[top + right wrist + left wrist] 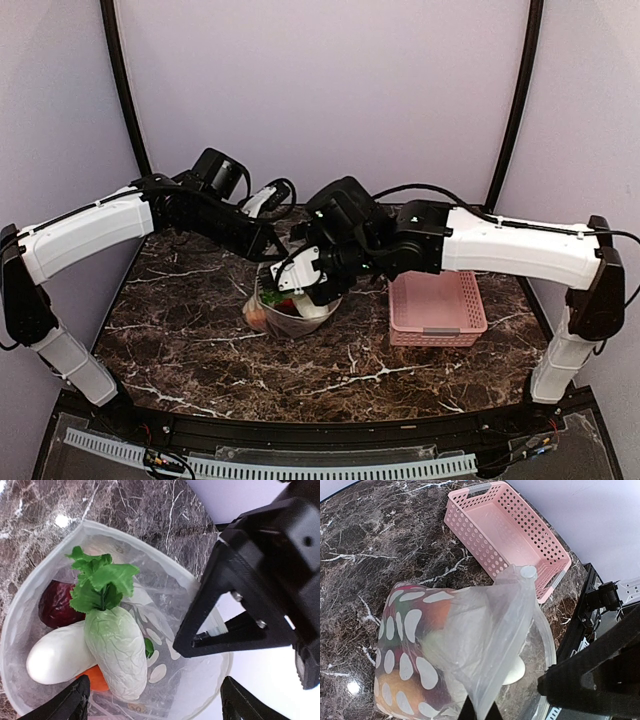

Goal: Place the food in the zip-top bag and seal the zipper
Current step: Place the fake vegetable in the zipper food storage bag, then adjust the zipper food storage bag at the center of the board.

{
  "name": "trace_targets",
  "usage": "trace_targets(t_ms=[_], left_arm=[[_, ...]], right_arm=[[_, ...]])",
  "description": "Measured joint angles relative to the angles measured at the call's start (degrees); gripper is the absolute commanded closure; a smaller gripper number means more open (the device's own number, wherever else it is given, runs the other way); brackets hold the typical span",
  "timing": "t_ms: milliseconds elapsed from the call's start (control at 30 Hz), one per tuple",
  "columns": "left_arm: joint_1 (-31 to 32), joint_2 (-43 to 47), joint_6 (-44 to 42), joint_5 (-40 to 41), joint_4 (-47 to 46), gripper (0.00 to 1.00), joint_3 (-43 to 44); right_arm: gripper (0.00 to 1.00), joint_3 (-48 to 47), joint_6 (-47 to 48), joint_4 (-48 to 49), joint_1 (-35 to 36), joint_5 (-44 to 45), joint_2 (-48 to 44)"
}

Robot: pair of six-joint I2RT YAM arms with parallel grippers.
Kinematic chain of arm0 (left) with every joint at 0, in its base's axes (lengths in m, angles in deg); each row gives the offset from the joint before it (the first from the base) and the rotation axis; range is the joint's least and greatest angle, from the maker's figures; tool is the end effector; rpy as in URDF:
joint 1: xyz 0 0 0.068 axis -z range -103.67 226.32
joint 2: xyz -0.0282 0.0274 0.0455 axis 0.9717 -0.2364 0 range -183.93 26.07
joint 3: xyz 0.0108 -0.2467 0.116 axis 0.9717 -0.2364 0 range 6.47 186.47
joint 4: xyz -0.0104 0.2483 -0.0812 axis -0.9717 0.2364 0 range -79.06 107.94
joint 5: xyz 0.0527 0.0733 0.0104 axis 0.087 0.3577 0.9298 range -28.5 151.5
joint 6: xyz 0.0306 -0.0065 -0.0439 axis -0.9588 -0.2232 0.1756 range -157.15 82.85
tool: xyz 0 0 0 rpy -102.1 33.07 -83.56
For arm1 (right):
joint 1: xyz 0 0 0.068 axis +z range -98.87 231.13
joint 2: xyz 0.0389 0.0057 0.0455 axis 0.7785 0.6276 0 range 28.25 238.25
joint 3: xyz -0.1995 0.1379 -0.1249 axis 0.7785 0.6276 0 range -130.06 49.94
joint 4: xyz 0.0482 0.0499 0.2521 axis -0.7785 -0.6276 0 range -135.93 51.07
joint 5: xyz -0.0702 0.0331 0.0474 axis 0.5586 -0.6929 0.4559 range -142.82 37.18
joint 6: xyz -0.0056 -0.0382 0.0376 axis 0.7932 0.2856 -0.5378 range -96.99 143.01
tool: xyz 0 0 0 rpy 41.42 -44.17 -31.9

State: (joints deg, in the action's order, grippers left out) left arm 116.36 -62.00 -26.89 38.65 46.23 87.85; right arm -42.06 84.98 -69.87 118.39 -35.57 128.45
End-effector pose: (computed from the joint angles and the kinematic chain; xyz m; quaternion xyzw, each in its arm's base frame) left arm 0.2520 -0.2297 0.3370 0.3079 0.8446 -0.3333 0.2841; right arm 0.1649 0.3664 0.3296 -0.7791 0.4409 -0.1157 0.4303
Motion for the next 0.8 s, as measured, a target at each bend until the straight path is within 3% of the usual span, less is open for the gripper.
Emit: trace_targets(t_ms=[133, 233, 333, 433, 733, 767, 800], left_arm=[[0.00, 0.02, 0.00, 0.22, -0.02, 0.99, 0.00], [0.00, 0.00, -0.02, 0.66, -0.02, 0.99, 0.00], [0.00, 0.00, -0.20, 1.01, -0.02, 0.99, 0.00], [0.00, 0.00, -0.24, 1.05, -0.02, 0.99, 0.00], [-0.02, -0.02, -0.61, 0.98, 0.02, 0.99, 0.02], [-0.02, -0.02, -0.61, 0.96, 0.02, 0.99, 0.02], [-0.02, -0.02, -0.61, 0.94, 0.02, 0.99, 0.02]], right_arm=[[0.18, -0.35, -2.40, -4.02, -0.02, -3.50, -2.36], [0.42, -0.72, -3.41, -8.83, -0.02, -8.48, -3.85], [0.58, -0.85, -3.98, -13.53, -0.02, -13.33, -5.38], [0.62, -1.09, -3.85, -17.11, -0.02, -16.02, -5.86], [0.57, -1.14, -4.15, -20.85, -0.15, -14.62, 0.02], [0.63, -1.18, -4.20, -20.94, -0.20, -14.40, 0.72], [0.76, -1.20, -4.22, -21.05, -0.28, -14.12, 1.53]])
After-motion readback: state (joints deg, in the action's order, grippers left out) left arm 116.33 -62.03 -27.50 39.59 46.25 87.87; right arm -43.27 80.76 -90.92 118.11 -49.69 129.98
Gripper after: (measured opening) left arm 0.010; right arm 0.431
